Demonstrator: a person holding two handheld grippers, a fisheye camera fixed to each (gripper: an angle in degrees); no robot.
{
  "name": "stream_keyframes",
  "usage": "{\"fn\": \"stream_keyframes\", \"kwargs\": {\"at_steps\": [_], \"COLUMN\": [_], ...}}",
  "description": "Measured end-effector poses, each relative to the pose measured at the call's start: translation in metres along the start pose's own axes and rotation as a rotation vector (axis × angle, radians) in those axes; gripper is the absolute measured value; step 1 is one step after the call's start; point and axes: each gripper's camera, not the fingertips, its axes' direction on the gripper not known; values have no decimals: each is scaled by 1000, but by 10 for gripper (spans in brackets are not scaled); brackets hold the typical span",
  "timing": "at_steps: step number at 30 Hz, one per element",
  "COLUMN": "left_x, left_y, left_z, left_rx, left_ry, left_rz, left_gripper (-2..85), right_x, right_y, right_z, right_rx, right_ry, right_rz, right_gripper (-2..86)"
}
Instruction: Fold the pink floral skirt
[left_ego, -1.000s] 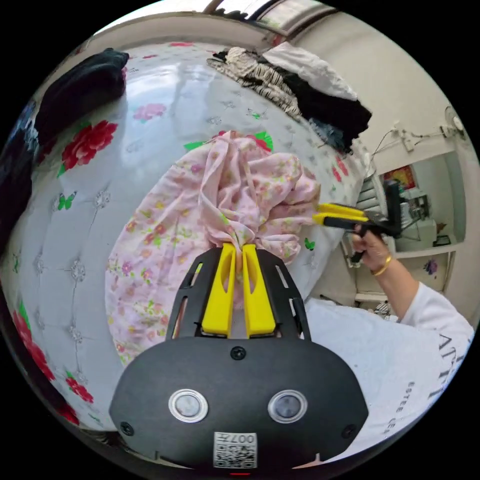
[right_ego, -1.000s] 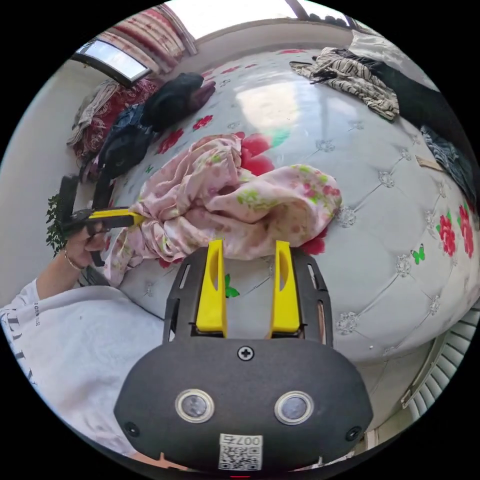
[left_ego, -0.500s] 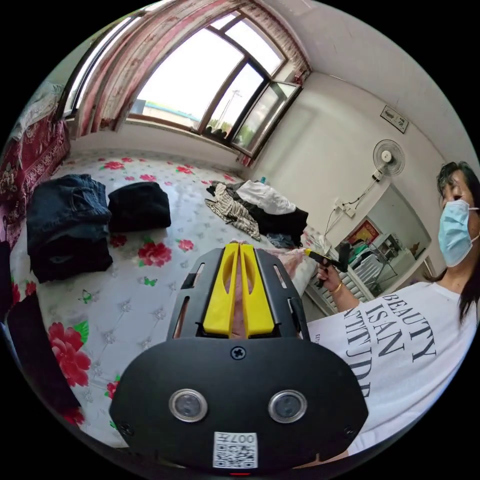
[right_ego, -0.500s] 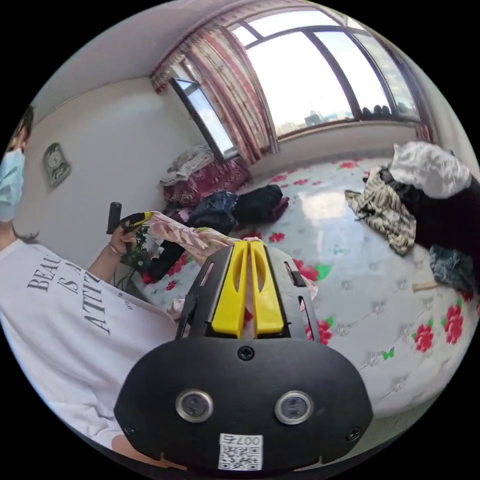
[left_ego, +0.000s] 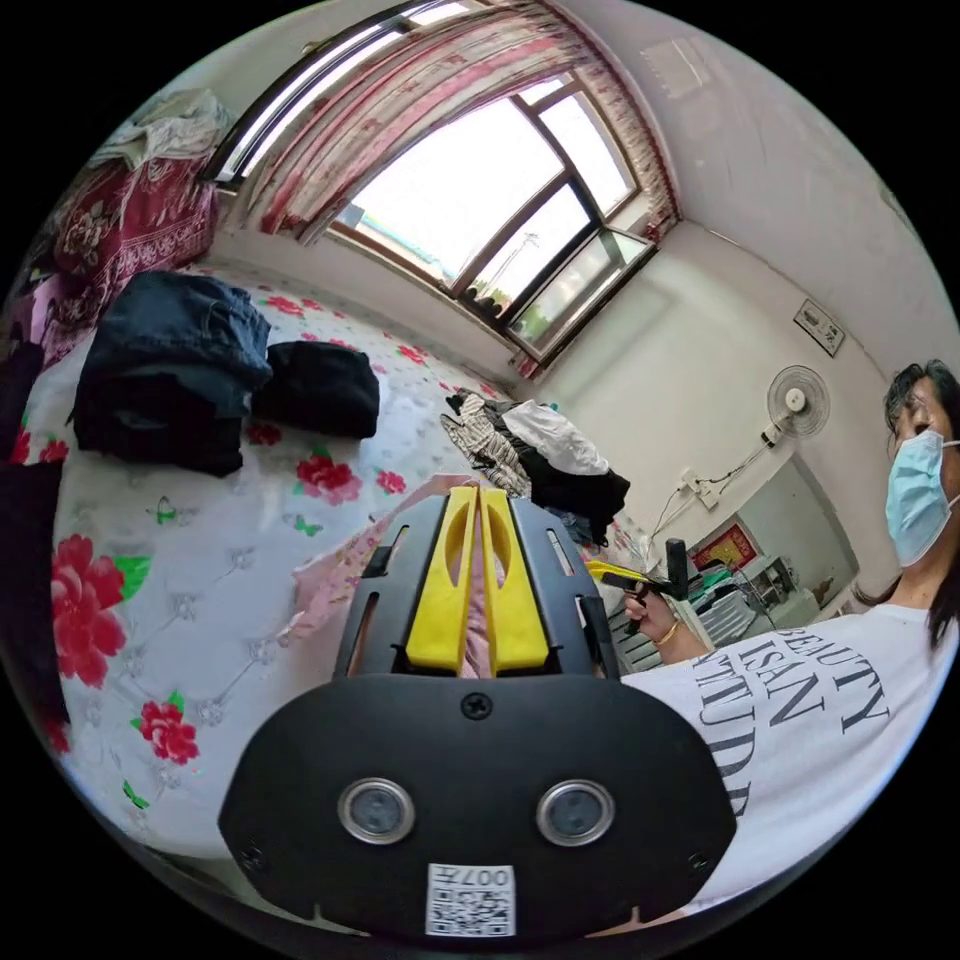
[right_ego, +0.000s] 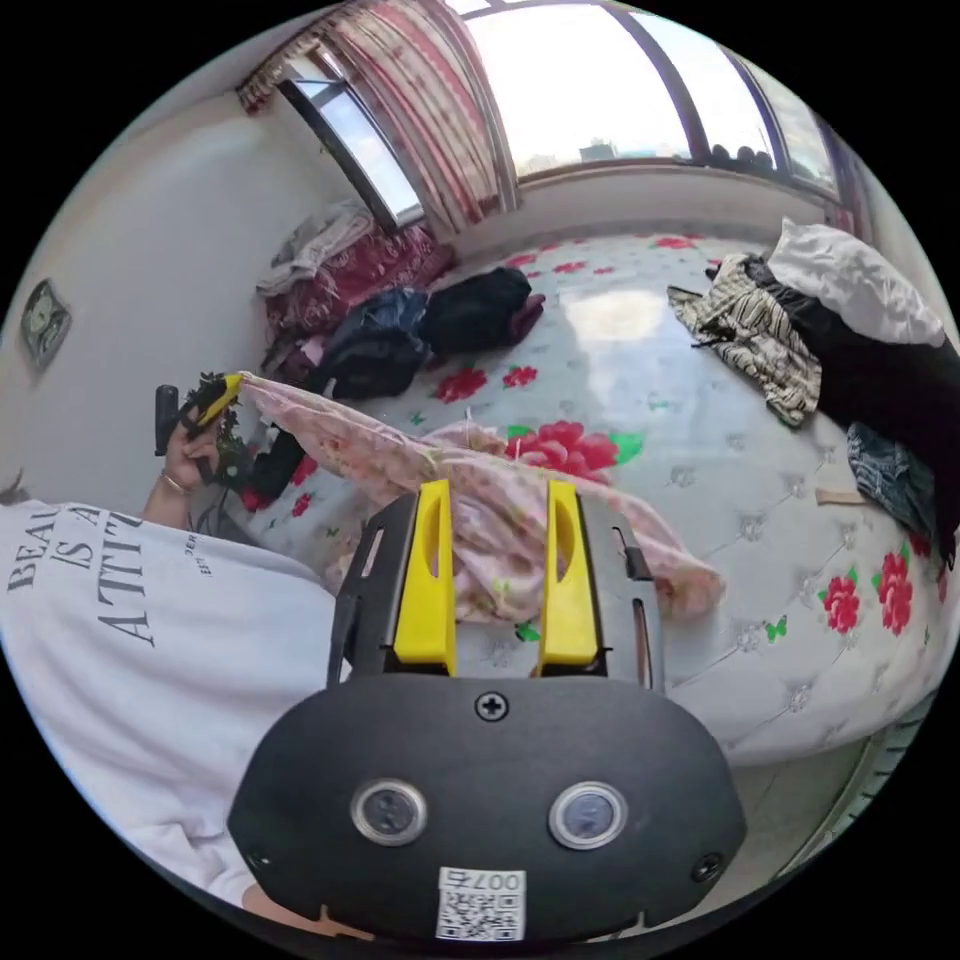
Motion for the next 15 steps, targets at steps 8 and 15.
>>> {"fn": "stream_keyframes", "kwargs": {"at_steps": [8,15], "left_x": [-42,-56], "left_y": [9,-3], "left_z": [-25,-29], "left_rx": [8,9], "left_ry": [-35,-44], "left_rz": [-85,-96], "left_gripper": [-10,-10], "right_x": [-40,-52], "right_y": [-15,-21], "right_z": [100,205], "right_rx": [-232,-557], "right_ry": [64,192], "right_rz": [-176,-316], "right_gripper": [99,23]}}
